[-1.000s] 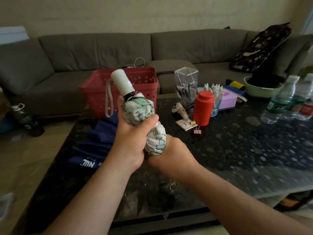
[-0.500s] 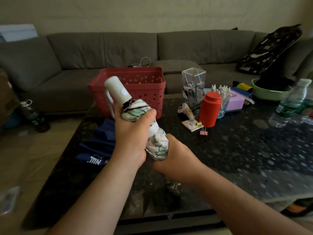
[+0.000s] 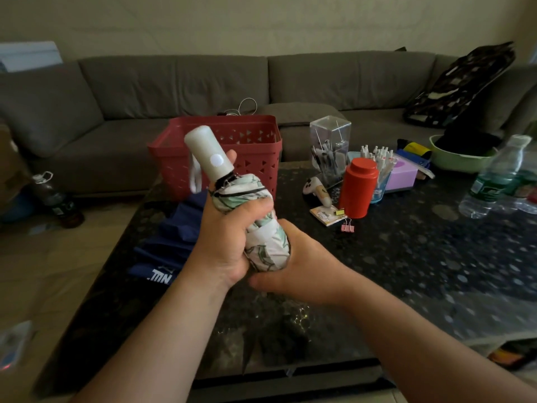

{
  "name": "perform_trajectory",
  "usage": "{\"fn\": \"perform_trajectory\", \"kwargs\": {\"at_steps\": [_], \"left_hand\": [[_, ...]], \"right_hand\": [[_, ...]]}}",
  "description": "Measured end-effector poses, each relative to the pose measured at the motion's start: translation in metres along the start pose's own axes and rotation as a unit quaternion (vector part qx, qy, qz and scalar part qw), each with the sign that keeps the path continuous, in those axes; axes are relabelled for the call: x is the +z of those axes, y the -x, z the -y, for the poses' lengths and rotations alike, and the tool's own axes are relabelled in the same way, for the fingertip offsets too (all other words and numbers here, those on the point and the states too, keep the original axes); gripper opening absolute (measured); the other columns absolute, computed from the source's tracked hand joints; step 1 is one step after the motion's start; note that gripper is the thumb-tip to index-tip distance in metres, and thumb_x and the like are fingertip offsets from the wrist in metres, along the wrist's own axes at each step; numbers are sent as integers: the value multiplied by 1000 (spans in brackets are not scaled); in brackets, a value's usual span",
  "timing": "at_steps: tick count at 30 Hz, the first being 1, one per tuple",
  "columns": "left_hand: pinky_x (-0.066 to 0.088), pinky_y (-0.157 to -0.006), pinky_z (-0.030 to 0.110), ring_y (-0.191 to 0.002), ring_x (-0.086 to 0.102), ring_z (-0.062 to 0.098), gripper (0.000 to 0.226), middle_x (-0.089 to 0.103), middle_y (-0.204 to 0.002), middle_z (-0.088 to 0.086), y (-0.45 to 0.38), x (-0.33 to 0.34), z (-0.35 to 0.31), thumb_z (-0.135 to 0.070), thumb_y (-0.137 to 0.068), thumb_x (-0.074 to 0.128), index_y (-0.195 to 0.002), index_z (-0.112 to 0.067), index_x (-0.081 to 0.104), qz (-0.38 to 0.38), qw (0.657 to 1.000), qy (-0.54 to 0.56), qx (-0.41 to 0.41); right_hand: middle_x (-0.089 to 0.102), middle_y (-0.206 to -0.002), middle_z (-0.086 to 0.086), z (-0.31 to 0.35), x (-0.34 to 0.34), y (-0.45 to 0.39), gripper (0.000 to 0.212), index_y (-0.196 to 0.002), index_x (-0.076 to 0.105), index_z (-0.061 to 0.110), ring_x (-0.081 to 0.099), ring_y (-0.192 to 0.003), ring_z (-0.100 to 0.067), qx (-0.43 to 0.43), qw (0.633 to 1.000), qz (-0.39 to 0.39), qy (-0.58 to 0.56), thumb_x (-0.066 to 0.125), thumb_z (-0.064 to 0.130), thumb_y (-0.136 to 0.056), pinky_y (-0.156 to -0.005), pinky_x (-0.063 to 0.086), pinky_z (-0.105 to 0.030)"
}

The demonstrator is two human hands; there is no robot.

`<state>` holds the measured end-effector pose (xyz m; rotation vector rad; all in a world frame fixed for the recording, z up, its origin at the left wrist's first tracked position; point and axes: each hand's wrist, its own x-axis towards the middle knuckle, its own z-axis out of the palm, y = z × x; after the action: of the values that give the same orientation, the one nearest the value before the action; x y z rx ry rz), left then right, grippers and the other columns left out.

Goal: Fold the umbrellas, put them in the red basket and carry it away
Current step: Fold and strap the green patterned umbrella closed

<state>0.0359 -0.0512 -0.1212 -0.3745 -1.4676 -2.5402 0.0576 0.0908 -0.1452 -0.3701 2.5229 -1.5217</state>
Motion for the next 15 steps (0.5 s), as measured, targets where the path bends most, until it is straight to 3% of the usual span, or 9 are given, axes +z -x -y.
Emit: {"fn": "perform_trajectory", "kwargs": {"at_steps": [2, 5, 7, 9, 11, 13, 15], "left_hand": [[59, -76, 41, -79, 66, 21, 75, 65, -95, 4, -5, -3, -6, 0, -77, 66, -139, -42, 58, 7, 999, 36, -1], [61, -82, 42, -87, 71, 21, 52, 72, -97, 4, -11, -3, -15, -7, -76, 71, -110, -46, 75, -17, 999, 43, -28], [59, -94, 50, -104, 71, 28, 52, 72, -112, 8, -17, -6, -26, -16, -77, 79, -124, -37, 71, -24, 996, 44, -67], [57, -95, 48, -115, 69, 31, 50, 72, -122, 8, -32, -18, -42, -29, -87, 77, -135, -31, 64, -96, 989, 35, -105], [54, -89, 42, -115, 69, 29, 27, 71, -125, 8, -50, -36, -61, -35, -100, 64, -127, -37, 65, -179, 978, -28, -106], [54, -89, 40, -111, 69, 26, 22, 70, -123, 3, -69, -52, -78, -37, -108, 52, -125, -46, 64, -174, 975, -109, -90], [55, -84, 38, -102, 72, 20, 23, 72, -118, -5, -88, -62, -91, -40, -111, 46, -128, -49, 59, -117, 976, -164, -84]], "right_hand": [[75, -109, -2, -3, -8, 3, 64, -123, 60, 41, 76, -95, -21, 18, 993, 55, -99, 92, 25, -70, -82, 65, -50], [75, -107, -11, -4, -8, 3, 57, -123, 66, 31, 74, -89, -31, 40, 978, 42, -199, 85, 10, -74, -71, 63, -50], [78, -108, -5, 1, -8, 1, 56, -122, 67, 30, 76, -95, -26, 48, 979, -16, -197, 83, 3, -76, -78, 64, -49], [79, -104, 1, 4, -17, -4, 54, -120, 66, 28, 76, -91, -14, 44, 983, -69, -167, 83, -1, -78, -79, 63, -36], [79, -102, 8, 5, -37, -12, 57, -123, 64, 28, 76, -89, -8, 39, 989, -100, -102, 87, 4, -77, -77, 64, -30], [76, -108, 11, 9, -58, -25, 66, -129, 59, 35, 75, -93, -7, 36, 994, -100, -12, 91, 16, -74, -82, 64, -33], [70, -113, 17, 21, -75, -43, 75, -134, 56, 41, 72, -100, -4, 12, 989, -95, 109, 93, 29, -70, -88, 63, -32]]}}
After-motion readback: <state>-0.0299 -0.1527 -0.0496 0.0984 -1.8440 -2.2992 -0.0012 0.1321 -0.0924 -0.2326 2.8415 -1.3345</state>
